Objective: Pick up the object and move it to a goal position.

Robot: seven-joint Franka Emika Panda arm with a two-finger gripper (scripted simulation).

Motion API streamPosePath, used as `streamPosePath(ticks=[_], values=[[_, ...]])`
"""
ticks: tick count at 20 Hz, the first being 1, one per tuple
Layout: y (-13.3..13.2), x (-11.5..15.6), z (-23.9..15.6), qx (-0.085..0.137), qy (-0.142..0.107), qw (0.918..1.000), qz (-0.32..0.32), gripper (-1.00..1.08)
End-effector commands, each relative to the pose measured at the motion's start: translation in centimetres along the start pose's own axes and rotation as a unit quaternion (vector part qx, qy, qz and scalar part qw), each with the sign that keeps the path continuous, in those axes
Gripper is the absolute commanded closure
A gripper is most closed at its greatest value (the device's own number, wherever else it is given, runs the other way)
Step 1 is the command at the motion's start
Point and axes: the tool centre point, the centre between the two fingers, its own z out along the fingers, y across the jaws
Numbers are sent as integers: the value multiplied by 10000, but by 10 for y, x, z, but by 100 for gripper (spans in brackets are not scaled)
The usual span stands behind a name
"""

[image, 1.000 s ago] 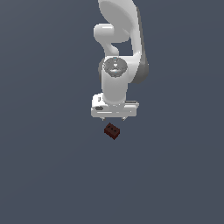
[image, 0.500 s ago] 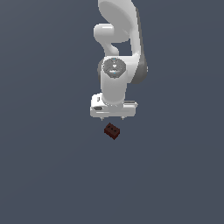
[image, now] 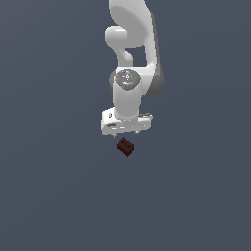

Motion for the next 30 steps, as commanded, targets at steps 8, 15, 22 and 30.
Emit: streamPosePath(ticks=[8, 15, 22, 30], values=[[2, 3, 19, -27, 95, 9930, -1174, -92], [2, 5, 34, -50, 177, 9771, -2121, -92], [2, 7, 48, -74, 258, 9543, -2976, -92], [1, 8, 57, -93, 317, 9341, -3556, -92]])
